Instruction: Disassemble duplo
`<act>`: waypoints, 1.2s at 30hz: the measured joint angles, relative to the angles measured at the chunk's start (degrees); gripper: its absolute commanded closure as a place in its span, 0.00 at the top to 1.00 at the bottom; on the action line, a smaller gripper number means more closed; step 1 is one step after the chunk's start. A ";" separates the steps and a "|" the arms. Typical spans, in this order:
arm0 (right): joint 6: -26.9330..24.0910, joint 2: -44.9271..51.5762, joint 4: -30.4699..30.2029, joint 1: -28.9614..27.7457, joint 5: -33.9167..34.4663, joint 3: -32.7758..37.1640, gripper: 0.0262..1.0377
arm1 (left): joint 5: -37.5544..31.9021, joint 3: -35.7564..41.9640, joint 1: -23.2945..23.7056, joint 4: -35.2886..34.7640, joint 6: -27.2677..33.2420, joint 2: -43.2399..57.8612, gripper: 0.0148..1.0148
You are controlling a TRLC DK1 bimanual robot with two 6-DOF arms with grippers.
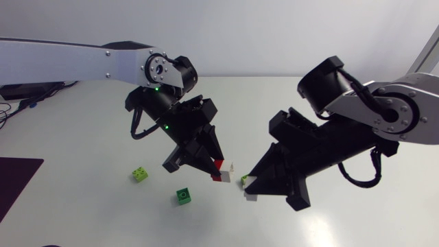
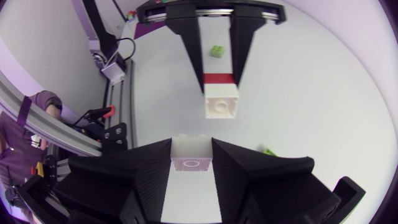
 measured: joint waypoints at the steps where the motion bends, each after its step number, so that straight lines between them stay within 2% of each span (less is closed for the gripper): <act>1: 0.00 -0.55 1.81 -0.94 1.75 -0.44 0.23 | -0.26 0.00 0.52 0.07 0.02 0.00 0.21; 3: 0.70 -1.75 9.07 -2.73 8.79 -2.49 0.23 | -0.72 -0.02 1.55 0.09 0.17 -0.11 0.21; 7: 1.57 0.07 19.96 -8.76 13.92 -6.62 0.23 | -1.20 -0.24 2.75 1.20 0.13 -0.57 0.21; 9: 1.88 3.15 24.22 -11.34 15.96 -8.66 0.24 | -1.36 -0.85 2.78 2.75 -0.11 -0.92 0.21; 12: 2.40 8.55 28.15 -12.15 18.80 -11.54 0.24 | -1.57 -1.77 2.54 4.55 -0.55 -1.25 0.22; 18: 2.45 16.81 30.14 -10.84 22.75 -13.31 0.25 | -1.77 -2.19 2.03 6.29 -1.84 -1.31 0.22; 19: 2.49 17.22 30.51 -10.36 23.37 -13.44 0.30 | -1.77 -2.43 1.95 6.56 -1.84 -1.36 0.22; 21: 2.64 17.31 31.01 -9.44 23.65 -13.51 0.50 | -1.77 -2.84 1.70 6.67 -1.90 -1.40 0.22; 24: 2.64 17.31 30.93 -8.68 23.76 -13.53 0.94 | -1.77 -3.34 1.68 6.93 -2.03 -1.46 0.22; 25: 2.67 17.29 30.80 -8.59 23.80 -13.53 0.97 | -1.79 -3.43 1.68 6.97 -2.03 -1.53 0.22; 28: 2.75 15.56 29.40 -8.44 23.82 -13.53 0.97 | -1.81 -3.63 1.68 6.99 -2.03 -2.14 0.22; 31: 2.86 9.07 26.38 -8.44 23.06 -13.53 0.97 | -1.79 -3.63 1.66 6.97 -2.03 -2.84 0.22; 36: 4.44 -2.03 19.08 -7.43 15.78 -11.19 0.97 | -1.81 -3.76 0.57 6.97 -2.05 -3.23 0.22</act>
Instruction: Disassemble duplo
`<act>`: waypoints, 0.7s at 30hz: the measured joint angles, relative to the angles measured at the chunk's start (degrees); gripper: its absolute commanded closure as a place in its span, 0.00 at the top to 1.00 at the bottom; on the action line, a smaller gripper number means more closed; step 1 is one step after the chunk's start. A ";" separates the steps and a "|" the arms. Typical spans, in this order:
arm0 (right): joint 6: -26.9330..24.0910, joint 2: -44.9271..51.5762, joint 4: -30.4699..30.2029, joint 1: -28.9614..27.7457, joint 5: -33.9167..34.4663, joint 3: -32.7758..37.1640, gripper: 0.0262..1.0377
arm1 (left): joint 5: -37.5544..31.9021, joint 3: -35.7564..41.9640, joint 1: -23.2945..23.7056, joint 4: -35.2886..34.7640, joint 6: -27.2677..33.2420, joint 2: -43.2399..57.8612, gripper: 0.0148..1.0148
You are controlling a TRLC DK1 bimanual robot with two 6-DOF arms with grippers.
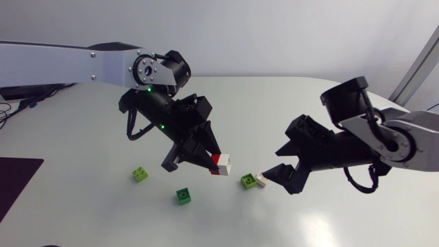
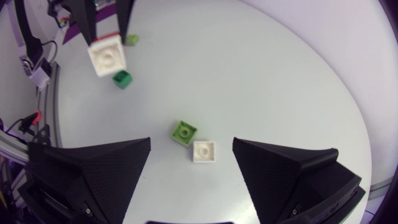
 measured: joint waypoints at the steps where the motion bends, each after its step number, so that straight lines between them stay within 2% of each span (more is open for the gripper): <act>1: 0.66 -1.18 -1.62 0.92 -1.60 0.98 0.97 | 0.00 -0.07 -0.46 0.00 -0.13 0.00 0.22; 7: 2.78 -2.54 -5.22 5.51 -7.98 3.91 0.95 | -0.17 -0.13 -3.26 0.48 -1.49 0.00 0.22; 10: 3.21 -2.38 -5.68 6.58 -9.29 4.13 0.90 | -0.39 -0.13 -4.15 0.61 -2.47 0.00 0.22; 19: 4.28 -0.17 -5.86 10.19 -9.88 4.87 0.89 | -0.42 -0.11 -5.92 0.61 -4.07 0.00 0.22; 21: 4.44 0.74 -5.84 11.10 -9.88 4.87 0.85 | -0.46 0.02 -6.32 0.61 -4.11 0.00 0.22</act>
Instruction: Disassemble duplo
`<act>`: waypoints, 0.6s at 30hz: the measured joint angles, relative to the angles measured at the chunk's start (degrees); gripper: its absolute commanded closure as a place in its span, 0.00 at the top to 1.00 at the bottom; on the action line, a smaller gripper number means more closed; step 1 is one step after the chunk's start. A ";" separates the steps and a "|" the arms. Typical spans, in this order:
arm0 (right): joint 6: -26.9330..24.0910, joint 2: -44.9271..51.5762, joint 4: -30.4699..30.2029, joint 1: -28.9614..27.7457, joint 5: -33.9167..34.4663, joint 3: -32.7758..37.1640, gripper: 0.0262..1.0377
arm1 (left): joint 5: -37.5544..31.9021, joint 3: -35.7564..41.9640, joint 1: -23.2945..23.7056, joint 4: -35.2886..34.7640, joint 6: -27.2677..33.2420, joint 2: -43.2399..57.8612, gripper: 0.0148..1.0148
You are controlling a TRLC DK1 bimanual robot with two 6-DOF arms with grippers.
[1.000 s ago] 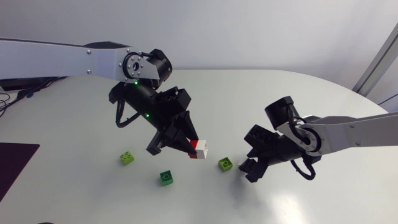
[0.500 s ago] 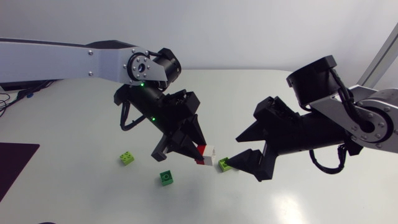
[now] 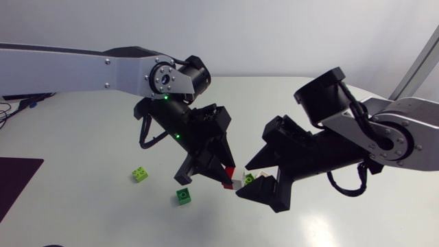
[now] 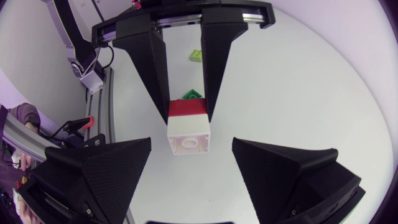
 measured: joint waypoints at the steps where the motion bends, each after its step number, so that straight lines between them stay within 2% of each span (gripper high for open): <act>1: 0.00 0.35 0.09 0.31 0.00 0.00 0.82 | -0.07 0.09 -0.09 -0.02 0.00 0.00 0.22; 5: 0.00 0.76 0.48 0.63 0.00 0.00 0.65 | -0.11 0.20 -0.35 0.00 -0.20 0.00 0.22; 8: 0.00 0.76 0.59 0.66 0.00 0.00 0.46 | -0.11 0.24 -0.35 0.00 -0.20 0.00 0.22; 12: -0.02 0.76 0.61 0.90 0.00 0.00 0.28 | -0.11 0.24 -0.35 0.00 -0.20 0.00 0.22; 18: -0.44 0.76 0.63 1.57 0.50 0.00 0.25 | -0.13 0.26 -0.35 -0.57 -0.44 0.00 0.24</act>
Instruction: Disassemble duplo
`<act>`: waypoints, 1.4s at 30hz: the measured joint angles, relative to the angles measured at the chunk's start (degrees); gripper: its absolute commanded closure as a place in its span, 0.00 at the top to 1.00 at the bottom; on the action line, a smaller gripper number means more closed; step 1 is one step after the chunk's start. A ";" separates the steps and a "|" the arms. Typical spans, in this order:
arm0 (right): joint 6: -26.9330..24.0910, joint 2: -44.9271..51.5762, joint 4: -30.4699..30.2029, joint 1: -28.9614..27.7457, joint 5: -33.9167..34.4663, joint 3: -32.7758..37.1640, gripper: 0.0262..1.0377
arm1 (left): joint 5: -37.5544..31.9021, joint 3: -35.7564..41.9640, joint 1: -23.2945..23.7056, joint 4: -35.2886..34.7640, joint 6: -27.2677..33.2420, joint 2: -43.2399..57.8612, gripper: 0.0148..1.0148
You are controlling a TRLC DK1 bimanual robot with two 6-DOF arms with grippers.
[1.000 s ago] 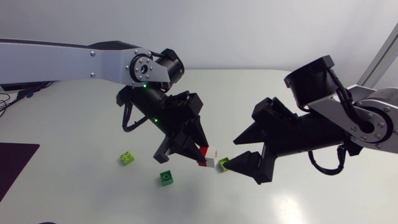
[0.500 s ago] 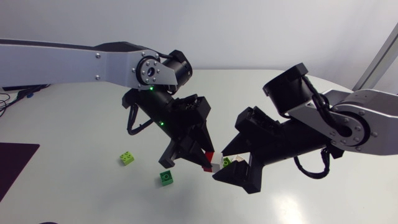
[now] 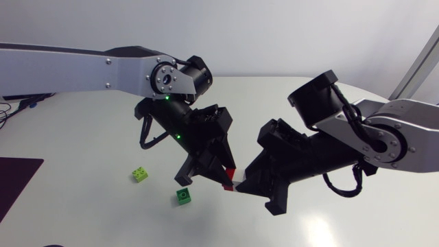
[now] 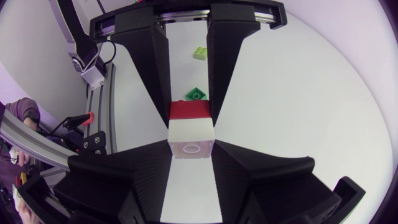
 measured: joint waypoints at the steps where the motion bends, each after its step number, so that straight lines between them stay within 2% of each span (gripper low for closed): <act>1: 0.00 0.00 0.04 0.11 0.11 0.00 0.25 | 0.00 0.04 0.00 -0.11 -0.22 0.00 0.25; 2: 0.00 0.00 0.04 0.20 0.17 0.00 0.25 | -0.02 0.17 0.00 -0.20 -0.39 0.00 0.25; 3: 0.00 0.00 0.07 0.22 0.17 0.00 0.25 | -0.22 0.33 0.00 -0.50 -0.50 0.00 0.32; 6: 0.00 0.00 0.22 0.26 0.20 0.00 0.24 | -0.26 0.42 0.04 -0.70 -0.59 0.00 0.60; 7: 0.00 -0.02 0.22 0.26 0.20 0.00 0.24 | -0.26 0.42 0.13 -0.81 -0.59 0.00 0.66; 8: 0.02 -0.02 0.20 0.35 0.20 -0.02 0.24 | -0.20 0.46 0.24 -0.76 -0.59 0.00 0.69; 18: 0.02 -0.70 0.17 0.74 0.39 -0.04 0.24 | 0.00 0.57 1.09 -0.72 -0.55 0.00 0.69; 22: 0.02 -1.07 0.17 0.74 0.42 -0.04 0.24 | 0.00 0.57 1.09 -0.72 -0.55 0.00 0.68; 23: 0.02 -1.18 0.17 0.76 0.42 -0.04 0.24 | 0.00 0.57 1.09 -0.72 -0.55 0.00 0.65; 26: 0.02 -1.46 0.17 0.81 0.61 -0.04 0.24 | 0.00 0.57 1.09 -0.74 -0.55 0.00 0.55; 32: 0.02 -1.64 0.24 0.79 1.44 -0.07 0.24 | 0.07 0.55 1.09 -1.01 -0.37 0.00 0.27; 38: 0.02 -1.66 0.39 0.79 1.64 -0.52 0.25 | 0.26 -0.09 0.74 -1.14 0.68 0.00 0.24; 42: -1.07 -1.75 -1.16 -0.94 -2.80 -0.68 0.25 | 1.40 -0.61 0.70 -2.47 1.70 0.00 0.23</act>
